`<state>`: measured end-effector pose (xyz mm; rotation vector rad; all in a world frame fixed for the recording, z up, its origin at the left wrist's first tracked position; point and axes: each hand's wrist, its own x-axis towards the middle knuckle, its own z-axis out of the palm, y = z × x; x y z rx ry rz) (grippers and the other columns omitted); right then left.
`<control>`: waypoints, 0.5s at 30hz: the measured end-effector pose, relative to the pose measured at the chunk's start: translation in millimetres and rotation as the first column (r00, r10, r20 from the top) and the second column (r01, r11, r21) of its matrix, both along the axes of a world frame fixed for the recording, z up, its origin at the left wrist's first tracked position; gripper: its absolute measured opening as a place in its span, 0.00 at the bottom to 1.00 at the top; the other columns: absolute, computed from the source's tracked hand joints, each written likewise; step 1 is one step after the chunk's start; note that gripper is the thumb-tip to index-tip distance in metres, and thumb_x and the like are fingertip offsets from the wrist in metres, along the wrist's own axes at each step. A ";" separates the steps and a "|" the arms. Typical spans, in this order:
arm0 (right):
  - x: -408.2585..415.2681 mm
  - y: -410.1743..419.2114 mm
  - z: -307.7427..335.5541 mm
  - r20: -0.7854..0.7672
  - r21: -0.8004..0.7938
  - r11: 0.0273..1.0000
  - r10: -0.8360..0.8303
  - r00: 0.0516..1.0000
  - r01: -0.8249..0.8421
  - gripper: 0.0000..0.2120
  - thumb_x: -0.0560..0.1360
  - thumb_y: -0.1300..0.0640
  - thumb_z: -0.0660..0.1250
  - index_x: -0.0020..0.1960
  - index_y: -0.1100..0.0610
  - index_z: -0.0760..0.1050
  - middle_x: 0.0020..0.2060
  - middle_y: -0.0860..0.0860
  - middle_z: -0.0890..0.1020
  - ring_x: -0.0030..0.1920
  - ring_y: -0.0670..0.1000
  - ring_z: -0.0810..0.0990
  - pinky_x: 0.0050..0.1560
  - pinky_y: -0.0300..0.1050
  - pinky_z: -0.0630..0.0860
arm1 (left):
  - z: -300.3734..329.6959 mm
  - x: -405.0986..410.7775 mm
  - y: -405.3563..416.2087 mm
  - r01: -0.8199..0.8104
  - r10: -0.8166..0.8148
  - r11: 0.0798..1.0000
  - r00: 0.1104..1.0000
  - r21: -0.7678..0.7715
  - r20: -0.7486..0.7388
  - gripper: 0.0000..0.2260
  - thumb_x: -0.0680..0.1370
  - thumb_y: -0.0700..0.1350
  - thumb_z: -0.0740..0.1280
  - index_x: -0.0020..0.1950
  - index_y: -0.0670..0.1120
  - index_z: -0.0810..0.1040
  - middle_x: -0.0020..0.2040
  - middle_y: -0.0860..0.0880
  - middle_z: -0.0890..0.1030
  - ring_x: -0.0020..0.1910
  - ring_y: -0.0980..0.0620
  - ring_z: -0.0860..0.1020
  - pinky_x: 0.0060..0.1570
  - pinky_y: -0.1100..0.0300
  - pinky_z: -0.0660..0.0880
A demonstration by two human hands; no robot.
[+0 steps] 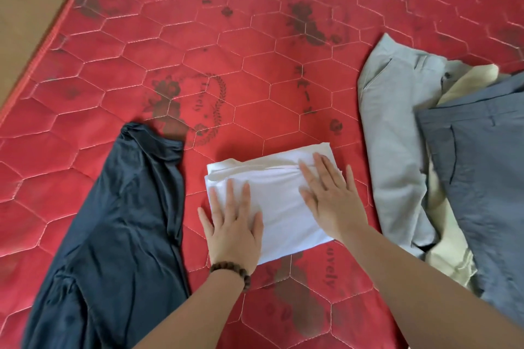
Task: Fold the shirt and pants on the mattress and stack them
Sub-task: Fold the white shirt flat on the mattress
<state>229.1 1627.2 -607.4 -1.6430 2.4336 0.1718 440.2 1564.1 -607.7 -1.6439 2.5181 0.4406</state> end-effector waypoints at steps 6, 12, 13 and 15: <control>8.3 2.5 6.7 0.096 -0.024 0.958 -0.283 0.954 0.287 0.33 0.77 0.32 0.49 0.77 0.40 0.44 0.78 0.54 0.43 0.76 0.57 0.50 0.71 0.55 0.58 | 10.1 -1.9 -0.5 -0.189 0.199 0.979 0.970 0.082 -0.141 0.28 0.79 0.59 0.57 0.78 0.57 0.54 0.74 0.37 0.55 0.72 0.38 0.57 0.71 0.47 0.58; 2.6 10.9 20.0 0.249 -0.048 0.912 -0.383 0.889 0.407 0.29 0.75 0.35 0.59 0.74 0.35 0.56 0.57 0.54 0.67 0.50 0.55 0.73 0.50 0.48 0.73 | 18.6 -0.6 -6.9 -0.297 0.410 0.888 0.858 0.352 -0.310 0.24 0.79 0.54 0.61 0.73 0.64 0.58 0.54 0.50 0.62 0.35 0.55 0.72 0.31 0.66 0.64; 0.6 14.2 22.3 0.308 -0.010 0.901 -0.410 0.859 0.434 0.29 0.75 0.35 0.59 0.74 0.33 0.54 0.53 0.53 0.67 0.44 0.52 0.73 0.45 0.45 0.72 | 19.0 0.7 -5.6 -0.287 0.411 0.883 0.855 0.371 -0.317 0.24 0.80 0.53 0.61 0.74 0.64 0.58 0.54 0.49 0.64 0.35 0.57 0.70 0.31 0.66 0.63; -0.4 19.9 27.0 0.409 0.075 0.898 -0.424 0.808 0.434 0.29 0.76 0.37 0.60 0.73 0.32 0.52 0.50 0.54 0.70 0.42 0.53 0.74 0.45 0.45 0.70 | 23.4 4.9 -1.8 -0.272 0.413 0.874 0.852 0.402 -0.321 0.24 0.80 0.50 0.61 0.75 0.62 0.58 0.57 0.48 0.67 0.36 0.60 0.68 0.38 0.64 0.66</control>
